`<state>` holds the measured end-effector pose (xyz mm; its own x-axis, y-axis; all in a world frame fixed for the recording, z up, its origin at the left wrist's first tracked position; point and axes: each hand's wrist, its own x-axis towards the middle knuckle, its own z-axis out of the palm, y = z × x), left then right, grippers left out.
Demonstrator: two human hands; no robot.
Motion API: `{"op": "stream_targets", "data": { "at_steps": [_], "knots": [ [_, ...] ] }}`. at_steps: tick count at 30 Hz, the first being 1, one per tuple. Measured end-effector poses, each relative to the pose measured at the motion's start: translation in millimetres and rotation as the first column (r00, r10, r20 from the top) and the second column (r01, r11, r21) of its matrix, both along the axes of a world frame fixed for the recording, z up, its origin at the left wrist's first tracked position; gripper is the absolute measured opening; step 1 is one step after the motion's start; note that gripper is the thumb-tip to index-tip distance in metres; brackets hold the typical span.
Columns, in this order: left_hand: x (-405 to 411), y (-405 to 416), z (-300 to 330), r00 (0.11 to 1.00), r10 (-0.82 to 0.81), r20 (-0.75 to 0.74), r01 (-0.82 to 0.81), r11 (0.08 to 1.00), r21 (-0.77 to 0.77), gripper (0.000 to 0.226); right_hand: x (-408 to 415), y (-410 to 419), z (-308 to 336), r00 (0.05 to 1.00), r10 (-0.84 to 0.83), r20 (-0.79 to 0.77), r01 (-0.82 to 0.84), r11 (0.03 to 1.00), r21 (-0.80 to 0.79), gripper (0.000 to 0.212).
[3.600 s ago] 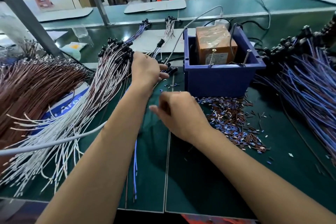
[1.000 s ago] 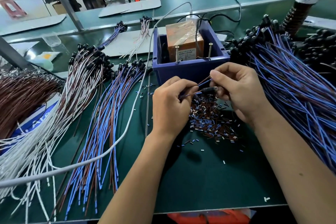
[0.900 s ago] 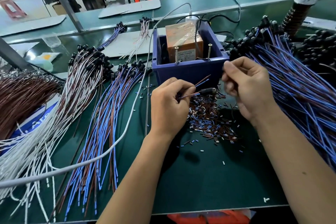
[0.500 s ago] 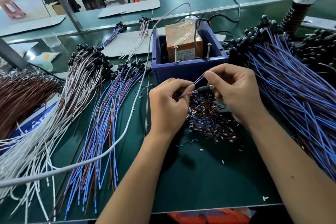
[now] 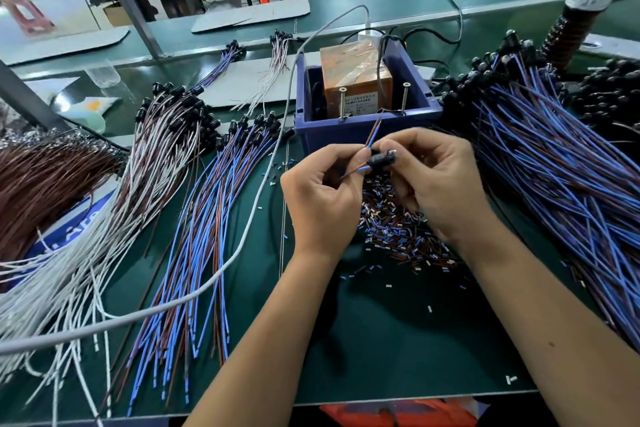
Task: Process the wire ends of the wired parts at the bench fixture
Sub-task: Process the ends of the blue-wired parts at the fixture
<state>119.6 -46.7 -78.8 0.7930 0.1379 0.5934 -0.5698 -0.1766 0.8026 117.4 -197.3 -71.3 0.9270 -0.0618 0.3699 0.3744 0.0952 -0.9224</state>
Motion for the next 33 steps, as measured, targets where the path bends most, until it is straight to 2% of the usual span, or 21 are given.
{"op": "stream_targets", "data": {
  "at_steps": [5,7,9,13,15,18,21,23,26,30,33],
  "knots": [
    [-3.2,-3.6,1.9,0.998,-0.062,-0.018,0.062,0.998,0.008,0.004,-1.5,0.7,2.4,0.995,0.074,-0.064,-0.068,0.993,0.1,0.001],
    [-3.7,-4.6,2.7,0.999,-0.053,-0.008,0.053,0.999,0.011,0.004,-2.9,2.3,3.1,0.993,0.094,-0.068,-0.086,0.99,0.114,0.008],
    [-4.1,-4.8,2.7,0.999,-0.054,0.001,0.054,0.998,0.009,0.004,-3.4,3.6,4.3,0.994,0.079,-0.073,-0.07,0.99,0.119,0.007],
    [-4.1,-4.9,1.7,0.998,0.051,0.029,-0.052,0.998,0.029,0.006,-1.8,1.1,6.3,0.999,0.033,-0.041,-0.026,0.985,0.172,0.007],
    [-2.7,-4.2,1.7,0.99,0.142,0.02,-0.141,0.99,-0.013,0.007,-0.2,-1.9,6.9,0.999,-0.032,0.006,0.031,0.985,0.168,0.011],
    [-1.6,-2.4,4.2,0.971,0.238,0.021,-0.235,0.968,-0.084,0.004,1.2,-8.2,5.6,0.965,-0.248,0.088,0.245,0.968,0.051,0.006],
    [-0.5,-2.3,6.2,0.961,0.276,0.001,-0.274,0.955,-0.117,0.015,0.8,-12.3,3.5,0.857,-0.469,0.213,0.495,0.865,-0.086,0.004],
    [0.1,-2.9,6.2,0.96,0.281,-0.013,-0.281,0.953,-0.113,0.018,0.5,-12.0,4.6,0.777,-0.554,0.301,0.61,0.78,-0.139,0.008],
    [-0.6,-4.7,6.9,0.967,0.253,-0.019,-0.254,0.96,-0.12,0.019,1.1,-8.0,6.5,0.718,-0.578,0.388,0.679,0.705,-0.207,0.013],
    [-1.3,-3.9,8.4,0.962,0.272,-0.022,-0.273,0.957,-0.096,0.023,3.4,-3.6,7.3,0.728,-0.537,0.427,0.664,0.705,-0.247,0.016],
    [-1.0,-2.8,9.2,0.957,0.287,-0.04,-0.29,0.952,-0.095,0.023,3.9,-5.0,7.9,0.713,-0.567,0.413,0.685,0.691,-0.233,0.017]
  ]
}}
